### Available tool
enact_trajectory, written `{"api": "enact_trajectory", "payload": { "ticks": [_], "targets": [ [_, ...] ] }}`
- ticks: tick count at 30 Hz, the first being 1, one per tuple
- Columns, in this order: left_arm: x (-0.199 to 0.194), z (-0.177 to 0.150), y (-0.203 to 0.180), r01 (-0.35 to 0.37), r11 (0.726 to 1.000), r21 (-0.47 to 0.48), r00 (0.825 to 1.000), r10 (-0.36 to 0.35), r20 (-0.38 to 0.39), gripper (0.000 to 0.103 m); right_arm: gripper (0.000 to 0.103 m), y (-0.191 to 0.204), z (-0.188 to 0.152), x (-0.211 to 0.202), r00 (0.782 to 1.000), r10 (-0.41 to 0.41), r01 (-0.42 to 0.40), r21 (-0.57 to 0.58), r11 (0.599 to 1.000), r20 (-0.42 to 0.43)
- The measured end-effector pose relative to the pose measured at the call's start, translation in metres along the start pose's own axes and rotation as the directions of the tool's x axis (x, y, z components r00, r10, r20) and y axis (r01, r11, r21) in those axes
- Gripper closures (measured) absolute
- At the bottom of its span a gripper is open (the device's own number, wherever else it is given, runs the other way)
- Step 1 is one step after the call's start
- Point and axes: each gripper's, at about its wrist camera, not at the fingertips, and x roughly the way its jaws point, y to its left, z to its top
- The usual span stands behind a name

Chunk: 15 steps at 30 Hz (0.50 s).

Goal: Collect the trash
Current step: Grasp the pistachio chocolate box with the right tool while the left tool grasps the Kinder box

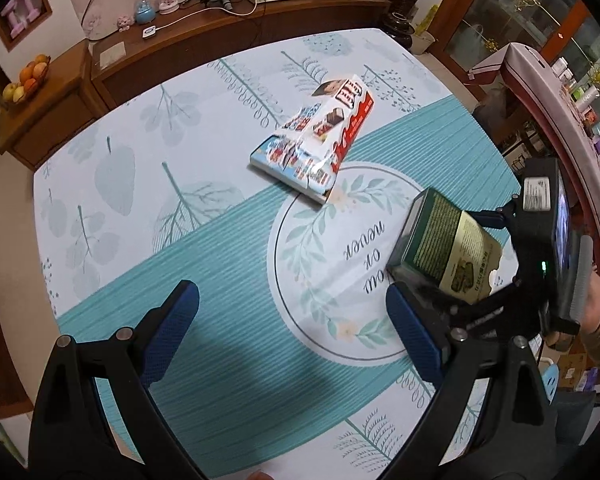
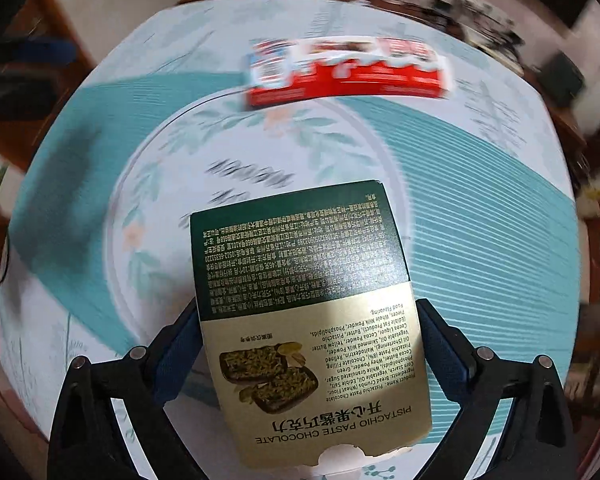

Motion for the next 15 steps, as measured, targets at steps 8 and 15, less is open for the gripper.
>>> {"api": "enact_trajectory", "payload": {
  "ticks": [8, 15],
  "targets": [
    [0.019, 0.049, -0.010, 0.003, 0.997, 0.082, 1.000, -0.002, -0.021, 0.010, 0.005, -0.087, 0.010, 0.000, 0.999, -0.045, 0.028, 0.423, 0.906, 0.030],
    [0.057, 0.106, -0.013, 0.042, 0.992, 0.118, 0.998, -0.035, -0.056, 0.010, 0.005, -0.129, 0.010, -0.002, 0.992, -0.093, 0.024, 0.617, 0.787, 0.081]
  ]
}}
